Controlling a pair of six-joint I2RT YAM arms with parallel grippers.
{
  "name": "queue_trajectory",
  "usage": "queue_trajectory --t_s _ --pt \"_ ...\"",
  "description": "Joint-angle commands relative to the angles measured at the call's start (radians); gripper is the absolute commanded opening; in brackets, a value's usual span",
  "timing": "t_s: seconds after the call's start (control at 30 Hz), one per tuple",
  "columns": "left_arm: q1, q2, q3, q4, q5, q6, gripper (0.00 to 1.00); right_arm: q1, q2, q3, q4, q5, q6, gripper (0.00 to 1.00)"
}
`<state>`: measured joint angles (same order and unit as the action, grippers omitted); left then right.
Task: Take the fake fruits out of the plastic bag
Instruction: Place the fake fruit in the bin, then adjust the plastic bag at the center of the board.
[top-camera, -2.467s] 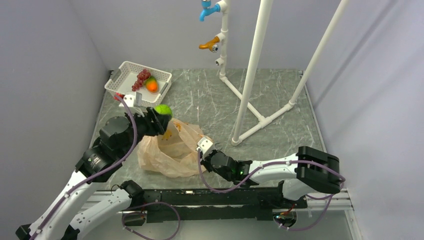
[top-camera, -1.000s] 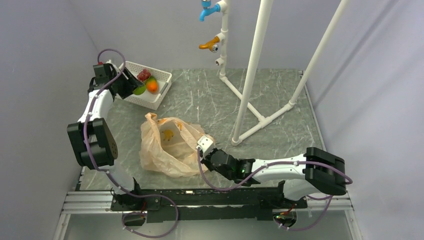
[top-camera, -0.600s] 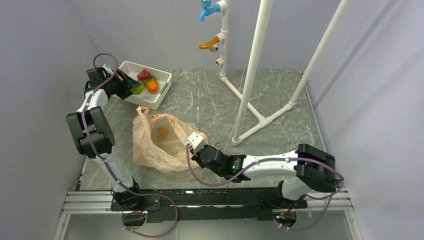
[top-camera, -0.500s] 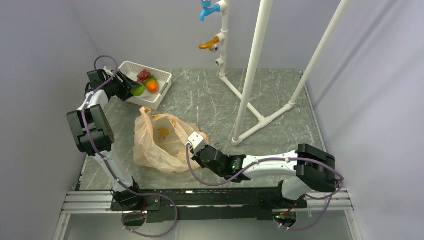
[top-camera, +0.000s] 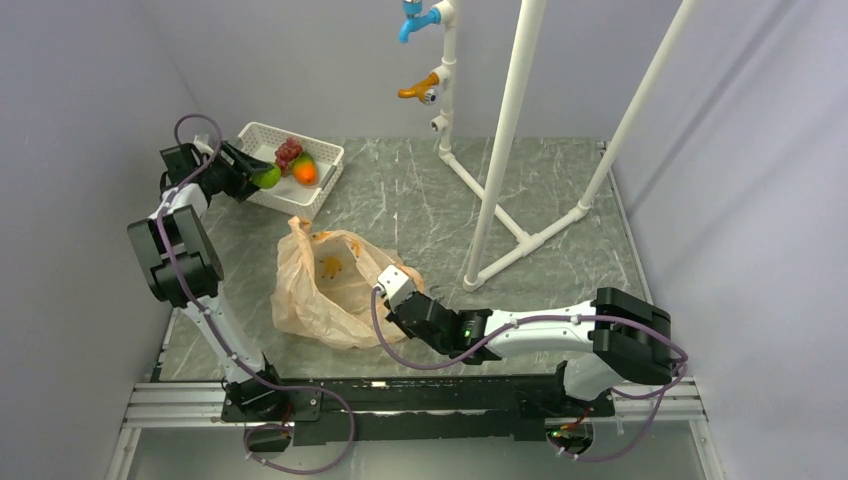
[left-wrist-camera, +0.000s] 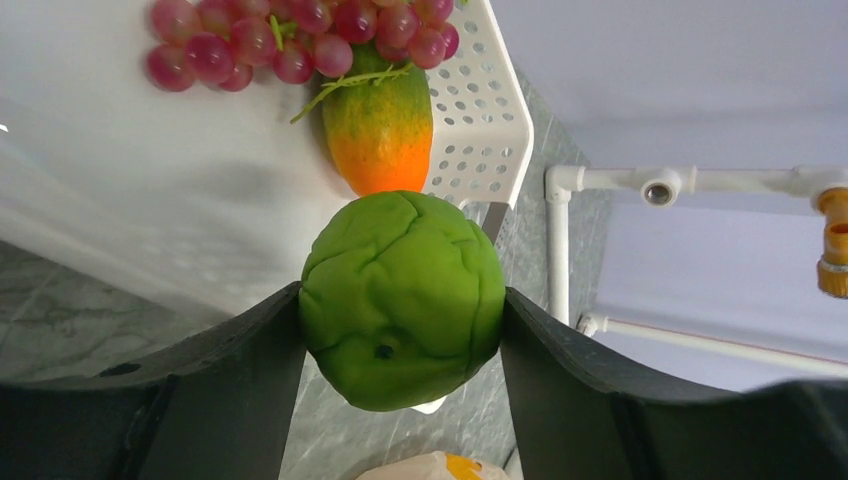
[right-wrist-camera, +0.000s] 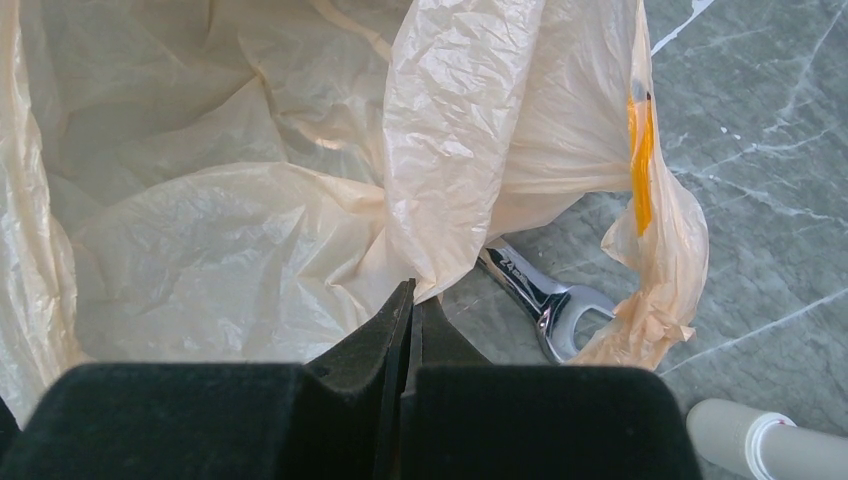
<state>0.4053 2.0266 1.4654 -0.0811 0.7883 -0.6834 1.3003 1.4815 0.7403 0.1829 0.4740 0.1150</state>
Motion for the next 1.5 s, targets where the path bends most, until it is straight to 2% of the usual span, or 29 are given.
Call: queue_trajectory --t_s 0.0,0.07,0.17,0.5,0.7,0.8,0.97,1.2,1.47 --pt "0.010 -0.031 0.031 0.028 0.016 0.018 0.74 0.003 0.003 0.046 0.015 0.008 0.001 0.00" --pt "0.012 -0.055 0.048 -0.025 -0.019 0.061 0.90 0.003 0.000 0.041 0.018 0.005 0.005 0.00" --pt "0.013 -0.093 0.070 -0.080 -0.065 0.100 0.99 0.004 -0.006 0.036 0.019 0.002 0.009 0.00" --pt "0.013 -0.180 0.065 -0.150 -0.107 0.112 0.99 0.004 -0.033 0.067 -0.019 0.015 -0.016 0.00" --pt "0.012 -0.328 -0.073 -0.056 -0.039 0.031 0.98 0.003 -0.036 0.155 -0.078 0.043 -0.072 0.00" --pt "0.001 -0.397 -0.088 -0.069 -0.049 0.051 0.98 0.005 -0.040 0.225 -0.122 0.083 -0.105 0.00" --pt "-0.018 -0.457 -0.097 -0.098 -0.082 0.086 0.97 0.003 -0.032 0.360 -0.169 0.181 -0.210 0.00" --pt "-0.033 -0.558 -0.134 -0.127 -0.184 0.143 0.97 -0.016 0.009 0.492 -0.131 0.325 -0.396 0.00" --pt "-0.055 -0.612 -0.151 -0.134 -0.220 0.170 0.97 -0.134 0.034 0.554 -0.111 0.376 -0.497 0.00"
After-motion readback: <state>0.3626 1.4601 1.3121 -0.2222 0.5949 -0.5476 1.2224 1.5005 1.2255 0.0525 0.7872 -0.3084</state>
